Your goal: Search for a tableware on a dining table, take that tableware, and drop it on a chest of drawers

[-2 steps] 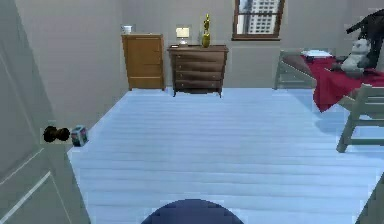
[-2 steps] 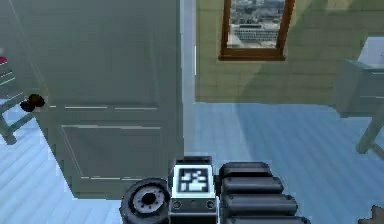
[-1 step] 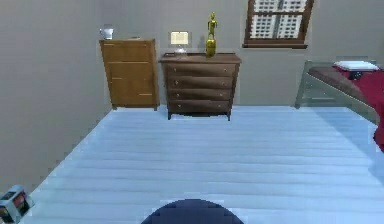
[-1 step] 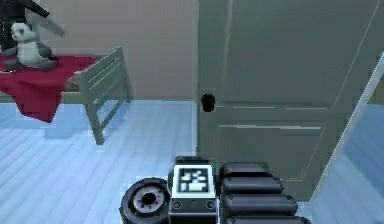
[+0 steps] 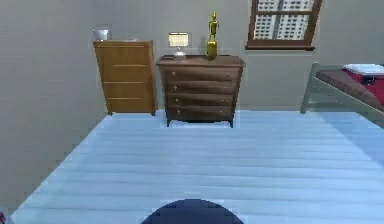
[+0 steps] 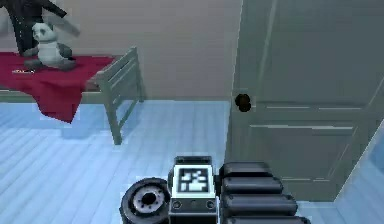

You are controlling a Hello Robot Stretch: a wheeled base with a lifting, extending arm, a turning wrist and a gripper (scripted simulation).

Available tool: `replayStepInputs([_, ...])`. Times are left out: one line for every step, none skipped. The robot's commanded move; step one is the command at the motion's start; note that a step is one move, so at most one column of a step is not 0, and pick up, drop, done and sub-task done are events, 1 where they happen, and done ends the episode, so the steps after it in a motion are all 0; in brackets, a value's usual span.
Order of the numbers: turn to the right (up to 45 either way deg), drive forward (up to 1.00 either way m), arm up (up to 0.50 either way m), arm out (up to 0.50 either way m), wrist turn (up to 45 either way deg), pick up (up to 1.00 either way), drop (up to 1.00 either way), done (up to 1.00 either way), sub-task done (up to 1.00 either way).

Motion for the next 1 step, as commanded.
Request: replayStepInputs([0.0,1.0,0.0,0.0,0.0,0.0,0.0,0.0,0.0])
